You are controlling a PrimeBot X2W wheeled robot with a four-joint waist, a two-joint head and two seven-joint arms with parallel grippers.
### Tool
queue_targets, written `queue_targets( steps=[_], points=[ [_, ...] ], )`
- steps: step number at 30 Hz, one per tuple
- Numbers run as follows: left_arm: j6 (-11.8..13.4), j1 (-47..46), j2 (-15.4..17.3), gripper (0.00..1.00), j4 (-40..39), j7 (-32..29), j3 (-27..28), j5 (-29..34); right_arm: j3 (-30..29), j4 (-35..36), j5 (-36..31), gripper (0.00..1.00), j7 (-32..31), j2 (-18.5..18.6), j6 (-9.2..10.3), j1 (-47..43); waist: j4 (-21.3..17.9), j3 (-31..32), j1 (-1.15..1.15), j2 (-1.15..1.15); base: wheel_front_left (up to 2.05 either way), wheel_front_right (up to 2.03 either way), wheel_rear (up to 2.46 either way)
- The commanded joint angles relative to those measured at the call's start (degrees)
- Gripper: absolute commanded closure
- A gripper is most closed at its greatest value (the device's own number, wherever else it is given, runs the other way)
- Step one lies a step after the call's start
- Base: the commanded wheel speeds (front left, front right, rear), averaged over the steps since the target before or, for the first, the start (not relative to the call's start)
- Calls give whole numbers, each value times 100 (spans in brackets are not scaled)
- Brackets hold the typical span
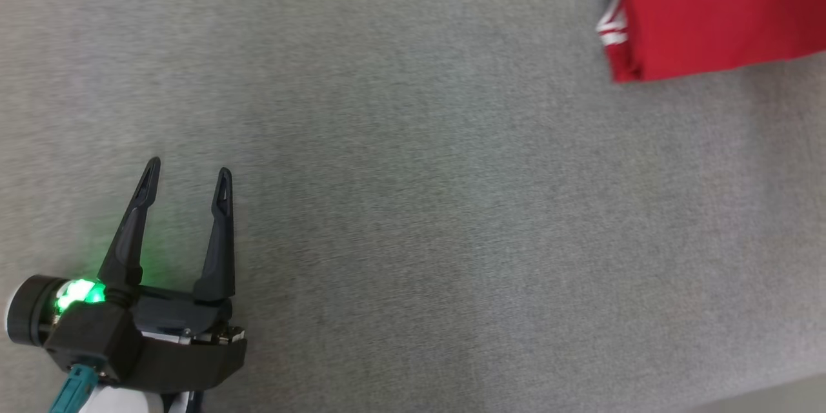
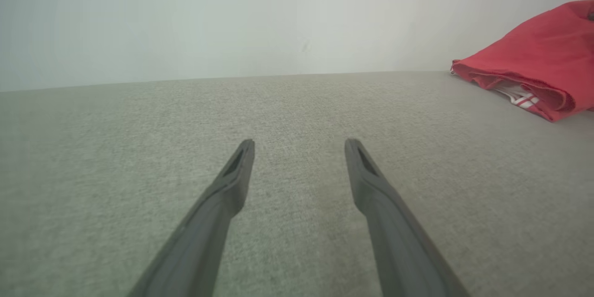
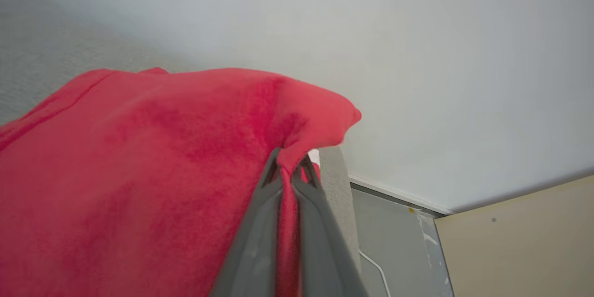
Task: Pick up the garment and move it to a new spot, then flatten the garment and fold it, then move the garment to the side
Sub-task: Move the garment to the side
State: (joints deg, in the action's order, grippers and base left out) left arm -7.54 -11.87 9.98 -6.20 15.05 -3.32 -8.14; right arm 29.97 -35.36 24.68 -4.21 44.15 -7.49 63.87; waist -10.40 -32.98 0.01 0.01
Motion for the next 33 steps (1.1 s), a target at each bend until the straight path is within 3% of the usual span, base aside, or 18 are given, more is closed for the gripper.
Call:
queue_targets(
  steps=[1, 5, 12, 16, 20, 21, 22, 23, 33],
  points=[
    [12, 2, 56, 0, -42, 16, 0, 56, 34, 31, 13, 100, -63, 121, 5, 89, -197, -205, -1, -1, 0, 0, 0],
    [12, 45, 94, 0, -158, 16, -29, 72, 200, 29, -52, 100, -263, 536, 5, 281, -222, -291, -1, -1, 0, 0, 0],
    [11, 16, 168, 0, -210, 14, -64, 75, 480, -221, -276, 100, -432, 940, 5, 729, -181, -477, -1, -1, 0, 0, 0],
    [10, -3, 182, 0, -231, 10, -50, 67, 629, -388, -339, 100, -432, 1116, 7, 937, -168, -562, -1, -1, 0, 0, 0],
    [10, -7, 175, 0, -206, 9, -1, 48, 662, -544, -241, 100, -341, 1052, 10, 1024, -197, -619, -1, -1, 0, 0, 0],
    [10, -11, 181, 0, -179, 9, -12, 53, 673, -572, -253, 59, -310, 1038, 10, 1041, -205, -628, -1, -1, 0, 0, 0],
    [10, -30, 181, 0, -159, 8, -16, 55, 685, -597, -269, 7, -276, 1020, 10, 1071, -211, -637, -1, -1, 0, 0, 0],
    [9, -53, 178, 0, -144, -5, -19, 50, 684, -643, -262, 0, -261, 996, 10, 1100, -217, -640, -1, -1, 0, 0, 0],
    [9, -98, 74, 0, -10, -4, -19, -17, 460, -948, -360, 0, 171, 688, 10, 1313, -89, -301, -1, -1, 0, 0, 0]
  ],
)
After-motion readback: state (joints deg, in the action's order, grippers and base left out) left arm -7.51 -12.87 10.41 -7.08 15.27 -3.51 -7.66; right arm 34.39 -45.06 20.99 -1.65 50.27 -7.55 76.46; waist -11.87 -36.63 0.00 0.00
